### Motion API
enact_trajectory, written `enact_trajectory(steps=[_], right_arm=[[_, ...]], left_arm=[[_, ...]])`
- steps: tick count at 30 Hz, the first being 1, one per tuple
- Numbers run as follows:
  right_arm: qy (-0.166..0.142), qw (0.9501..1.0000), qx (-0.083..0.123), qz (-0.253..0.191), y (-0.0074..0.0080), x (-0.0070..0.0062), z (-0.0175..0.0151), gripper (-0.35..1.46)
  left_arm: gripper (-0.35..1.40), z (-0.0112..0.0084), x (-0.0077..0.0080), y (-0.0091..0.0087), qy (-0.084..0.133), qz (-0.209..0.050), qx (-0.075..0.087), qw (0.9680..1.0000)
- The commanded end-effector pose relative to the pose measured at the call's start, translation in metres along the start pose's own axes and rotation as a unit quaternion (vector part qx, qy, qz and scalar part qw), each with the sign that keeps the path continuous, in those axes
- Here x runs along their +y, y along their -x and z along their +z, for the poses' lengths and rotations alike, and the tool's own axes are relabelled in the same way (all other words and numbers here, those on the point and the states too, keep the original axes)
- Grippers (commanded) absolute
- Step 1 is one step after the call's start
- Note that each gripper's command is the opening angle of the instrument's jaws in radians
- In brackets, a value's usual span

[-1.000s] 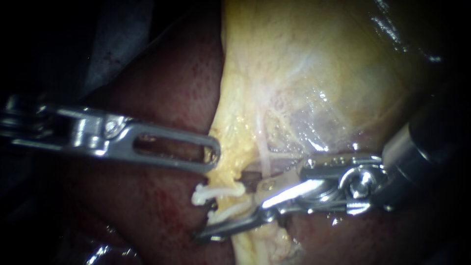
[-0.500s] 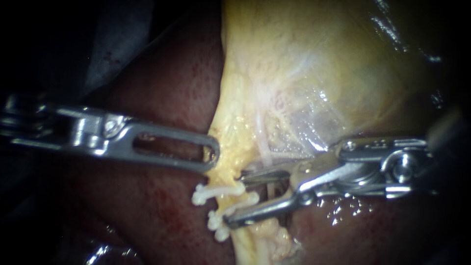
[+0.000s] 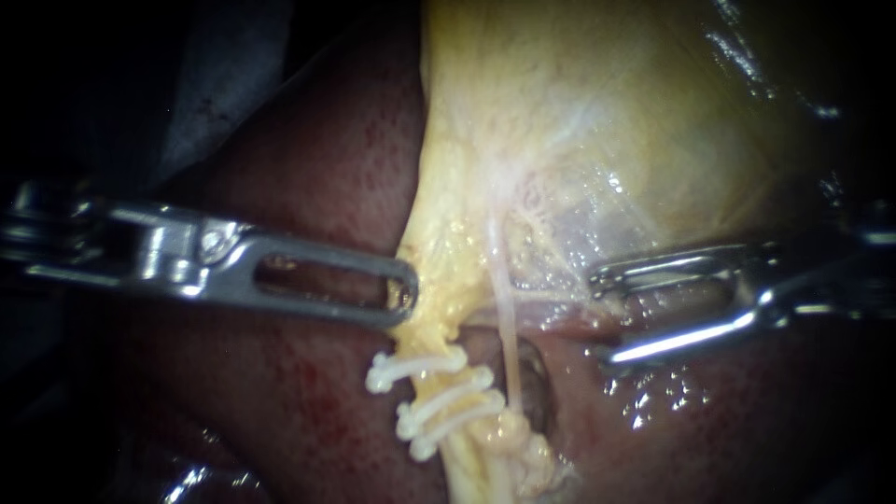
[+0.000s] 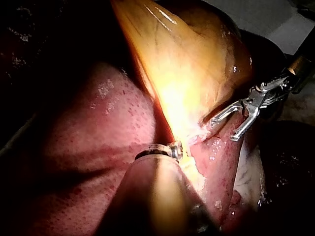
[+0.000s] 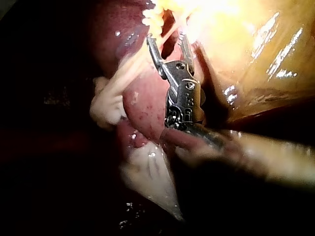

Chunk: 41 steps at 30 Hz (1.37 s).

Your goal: Going back third clip left tube

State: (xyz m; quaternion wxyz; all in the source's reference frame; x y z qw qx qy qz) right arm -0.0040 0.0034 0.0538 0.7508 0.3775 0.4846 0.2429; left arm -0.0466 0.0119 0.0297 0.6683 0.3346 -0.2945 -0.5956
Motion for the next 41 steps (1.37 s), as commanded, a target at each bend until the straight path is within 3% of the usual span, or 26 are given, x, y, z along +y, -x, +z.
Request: enact_trajectory(steps=[1, 12, 23, 26, 41], right_arm=[[0.002, 1.0000, 0.001, -0.002, -0.0002, 0.0000, -0.0005, 0.50], [0.011, 0.9999, 0.006, -0.009, -0.0011, -0.0003, -0.0035, 0.51], [0.010, 0.9999, 0.006, -0.009, -0.0011, -0.0004, -0.0035, 0.51], [0.010, 0.9999, 0.006, -0.009, -0.0011, -0.0004, -0.0035, 0.51], [0.010, 0.9999, 0.006, -0.009, -0.0010, -0.0005, -0.0035, 0.51]], left_arm=[[-0.35, 0.0001, 0.0000, 0.0000, 0.000, 0.000, 0.000, 1.0000], [-0.35, 0.0015, 0.0002, -0.0001, 0.003, 0.001, -0.004, 1.0000], [-0.35, 0.0079, 0.0008, -0.0009, -0.002, 0.006, 0.006, 1.0000], [-0.35, 0.0088, 0.0007, -0.0010, 0.000, 0.008, 0.007, 0.9999], [-0.35, 0.0091, 0.0013, -0.0008, 0.002, 0.009, 0.009, 0.9999]])
